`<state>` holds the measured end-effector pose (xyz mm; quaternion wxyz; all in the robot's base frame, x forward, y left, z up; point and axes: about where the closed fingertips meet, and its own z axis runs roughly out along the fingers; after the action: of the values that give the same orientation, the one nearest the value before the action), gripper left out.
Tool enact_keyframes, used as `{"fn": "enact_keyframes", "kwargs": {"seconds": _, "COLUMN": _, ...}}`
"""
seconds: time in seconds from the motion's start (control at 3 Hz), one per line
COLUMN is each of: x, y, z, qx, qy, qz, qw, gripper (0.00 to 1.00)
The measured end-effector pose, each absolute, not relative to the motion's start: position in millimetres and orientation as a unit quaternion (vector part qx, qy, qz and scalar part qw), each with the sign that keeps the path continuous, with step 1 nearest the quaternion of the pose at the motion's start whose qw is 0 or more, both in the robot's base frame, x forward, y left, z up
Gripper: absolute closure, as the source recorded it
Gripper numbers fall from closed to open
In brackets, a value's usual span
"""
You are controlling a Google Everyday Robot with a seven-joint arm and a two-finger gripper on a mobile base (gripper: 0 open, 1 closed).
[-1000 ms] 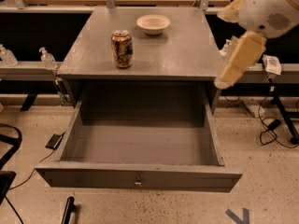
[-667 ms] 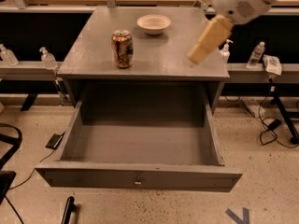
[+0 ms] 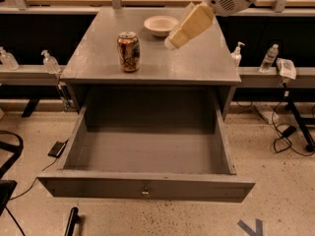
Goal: Place orange can into top drawer
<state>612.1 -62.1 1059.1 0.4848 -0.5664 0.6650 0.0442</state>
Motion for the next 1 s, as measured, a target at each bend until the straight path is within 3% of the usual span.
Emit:
{"fn": "enact_keyframes", "kwargs": {"seconds": 0.67, "x": 621.3, "y": -41.5, "z": 1050.5, "qx": -0.568, "qy": 0.654, "qz": 0.083, "qw": 0.493, "gripper": 0.00}}
{"fn": "enact_keyframes", "kwargs": {"seconds": 1.0, "x": 647.2, "y": 0.6, "z": 1003.7, "qx": -0.529, "qy": 0.645, "qz": 0.183, "qw": 0.520, "gripper": 0.00}}
